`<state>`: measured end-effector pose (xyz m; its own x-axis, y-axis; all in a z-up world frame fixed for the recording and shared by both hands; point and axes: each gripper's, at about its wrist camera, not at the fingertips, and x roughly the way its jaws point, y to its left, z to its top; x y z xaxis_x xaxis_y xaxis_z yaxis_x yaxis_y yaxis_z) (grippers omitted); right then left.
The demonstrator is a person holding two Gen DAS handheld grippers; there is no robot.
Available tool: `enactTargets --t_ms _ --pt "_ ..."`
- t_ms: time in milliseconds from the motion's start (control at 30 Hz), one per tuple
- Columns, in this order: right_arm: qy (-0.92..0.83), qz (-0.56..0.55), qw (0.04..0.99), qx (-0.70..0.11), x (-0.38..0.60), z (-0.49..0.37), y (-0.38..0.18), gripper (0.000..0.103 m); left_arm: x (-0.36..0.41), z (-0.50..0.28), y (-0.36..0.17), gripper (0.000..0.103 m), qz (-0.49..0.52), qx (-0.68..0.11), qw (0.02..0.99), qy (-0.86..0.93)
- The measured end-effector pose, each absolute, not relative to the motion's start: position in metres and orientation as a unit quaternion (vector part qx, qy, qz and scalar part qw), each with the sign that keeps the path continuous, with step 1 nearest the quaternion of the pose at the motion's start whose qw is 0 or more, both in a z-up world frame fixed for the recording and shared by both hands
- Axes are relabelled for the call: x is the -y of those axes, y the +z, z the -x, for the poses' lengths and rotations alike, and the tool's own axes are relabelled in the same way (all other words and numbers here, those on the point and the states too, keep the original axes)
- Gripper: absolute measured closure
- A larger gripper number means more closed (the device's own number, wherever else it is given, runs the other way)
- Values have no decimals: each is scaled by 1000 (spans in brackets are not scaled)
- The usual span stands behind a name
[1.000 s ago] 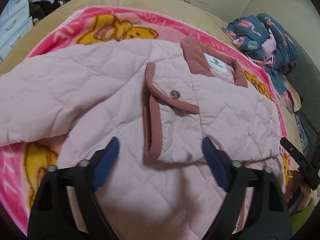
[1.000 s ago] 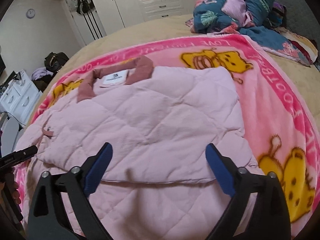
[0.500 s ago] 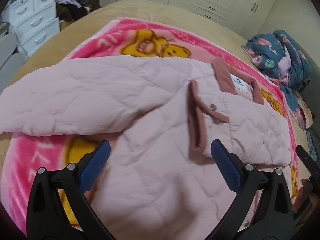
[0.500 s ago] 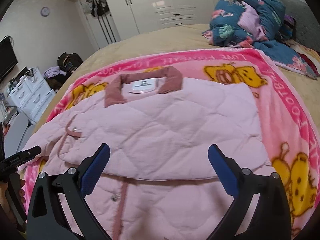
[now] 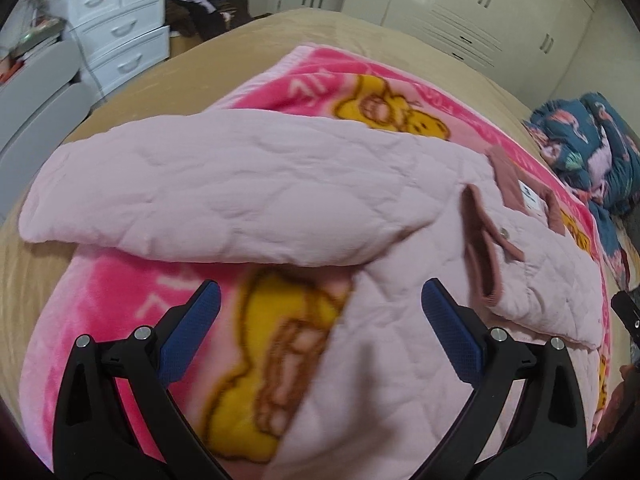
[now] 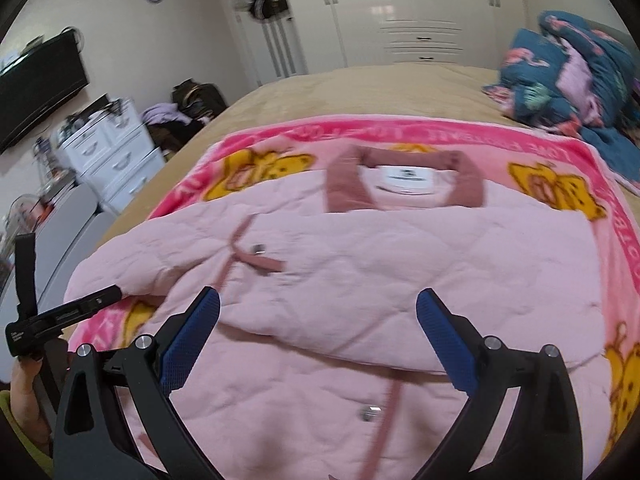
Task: Fold large clothes
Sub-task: 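Open the left tool and move it to the other sleeve, then grasp the other sleeve cuff with the left tool and lift it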
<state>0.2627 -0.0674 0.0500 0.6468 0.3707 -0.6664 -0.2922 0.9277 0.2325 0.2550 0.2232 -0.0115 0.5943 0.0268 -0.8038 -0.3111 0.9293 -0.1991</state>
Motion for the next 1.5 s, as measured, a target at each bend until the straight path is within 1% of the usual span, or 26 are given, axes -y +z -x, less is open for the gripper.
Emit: enactTargets --t_ms 400,733,867,1067,1167,1367,1433,1467,1500 --pt "254 -17 885 -390 -23 -262 43 5 -292 -231 -18 9 206 -428 869 140" --pt "286 -4 873 -396 -68 -255 37 5 -342 -220 -35 9 265 -417 852 172" --pt "291 -2 869 -399 -75 -254 33 5 -366 -215 -42 9 301 -404 843 190" --pt "287 2 870 -401 -70 -255 30 5 -414 -210 -59 9 386 -369 815 225" --pt "279 -3 874 -399 -57 -256 31 5 -437 -208 -67 9 424 -350 798 248" --pt "257 -16 879 -402 -29 -257 29 5 -466 -210 -76 10 468 -329 774 271" --pt "247 -23 881 -404 -15 -256 28 5 -468 -214 -71 12 463 -320 779 275" --pt "242 -27 882 -405 -10 -257 27 5 -467 -216 -65 15 454 -318 784 279" --pt "236 -32 883 -405 -3 -257 27 5 -465 -214 -61 27 447 -314 788 283"
